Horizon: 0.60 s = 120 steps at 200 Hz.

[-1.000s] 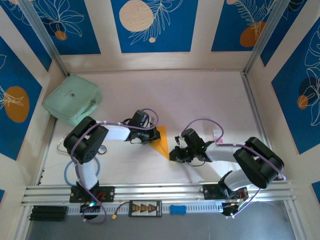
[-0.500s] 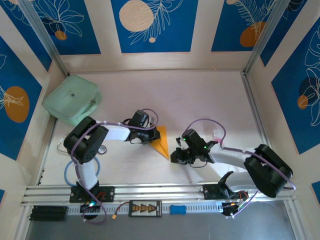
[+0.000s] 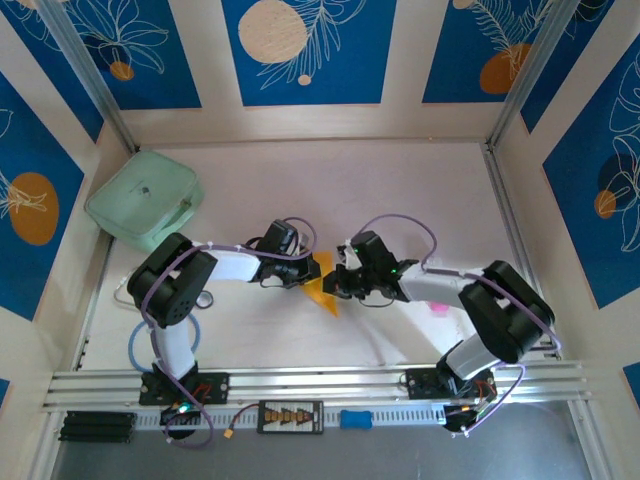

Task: Fold a paper plane with a square sheet of paper (pick it up from the middle)
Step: Fourth fold the wing at the center of the table.

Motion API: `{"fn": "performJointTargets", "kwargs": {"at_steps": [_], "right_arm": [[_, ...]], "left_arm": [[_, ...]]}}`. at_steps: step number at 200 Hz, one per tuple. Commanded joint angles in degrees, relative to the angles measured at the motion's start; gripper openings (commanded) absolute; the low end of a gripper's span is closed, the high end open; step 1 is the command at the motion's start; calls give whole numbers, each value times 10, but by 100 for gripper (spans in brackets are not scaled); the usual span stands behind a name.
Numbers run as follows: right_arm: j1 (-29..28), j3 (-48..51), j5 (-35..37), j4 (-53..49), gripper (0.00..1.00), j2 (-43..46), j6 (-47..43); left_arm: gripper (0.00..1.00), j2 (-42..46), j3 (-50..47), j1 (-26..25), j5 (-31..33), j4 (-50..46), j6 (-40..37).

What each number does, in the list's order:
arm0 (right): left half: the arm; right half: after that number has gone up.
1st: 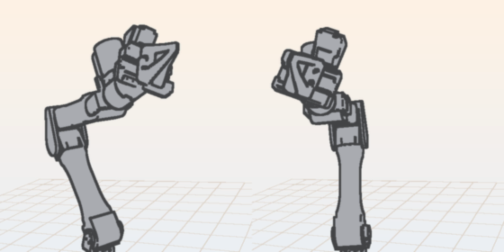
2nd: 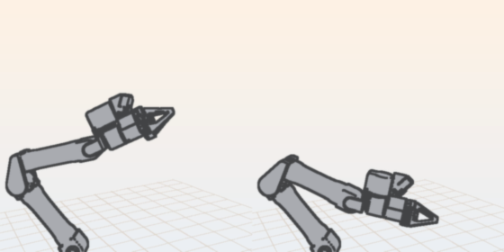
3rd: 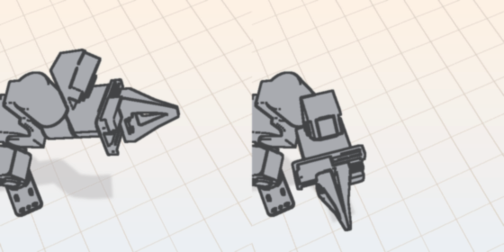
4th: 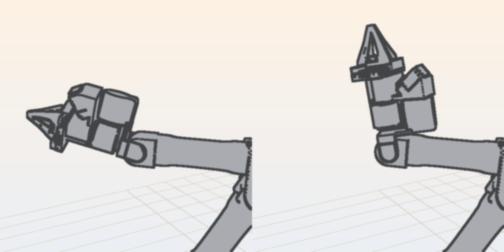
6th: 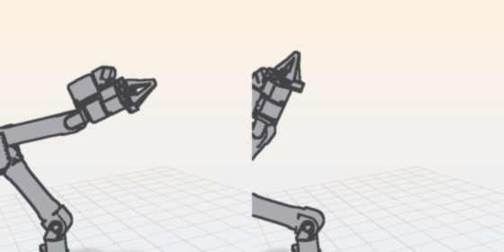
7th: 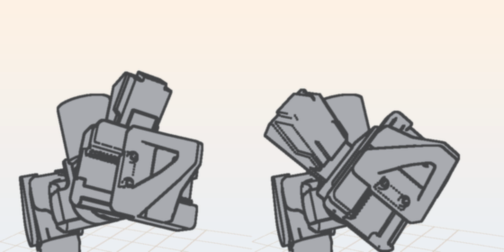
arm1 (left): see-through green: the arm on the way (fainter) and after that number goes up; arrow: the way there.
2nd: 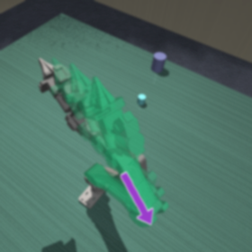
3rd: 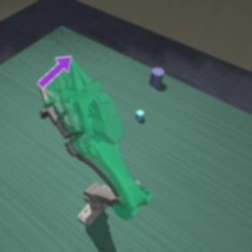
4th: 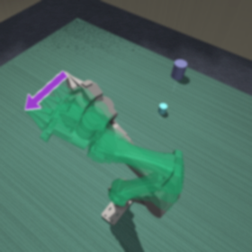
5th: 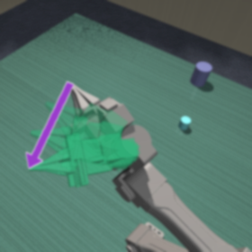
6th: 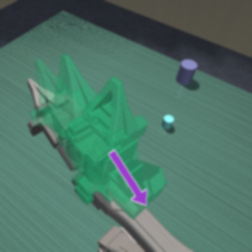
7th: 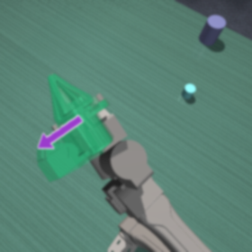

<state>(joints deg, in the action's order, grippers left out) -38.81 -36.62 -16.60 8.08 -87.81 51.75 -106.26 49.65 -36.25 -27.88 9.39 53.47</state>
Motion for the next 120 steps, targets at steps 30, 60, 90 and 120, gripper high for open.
{"fn": "performJointTargets", "kwargs": {"at_steps": [30, 60, 90, 120], "right_arm": [[1, 10, -14, 20, 5, -51, 1], [0, 42, -15, 38, 5, -66, 6], [-1, 71, -14, 54, 5, -65, 14], [-1, 82, -13, 54, 5, -63, 15]], "left_arm": [[2, -29, -10, 2, 27, -35, -14], [2, -26, -8, 1, 31, -43, -19], [2, -23, -8, 1, 34, -45, -18], [2, -22, -8, 1, 34, -46, -19]]}}
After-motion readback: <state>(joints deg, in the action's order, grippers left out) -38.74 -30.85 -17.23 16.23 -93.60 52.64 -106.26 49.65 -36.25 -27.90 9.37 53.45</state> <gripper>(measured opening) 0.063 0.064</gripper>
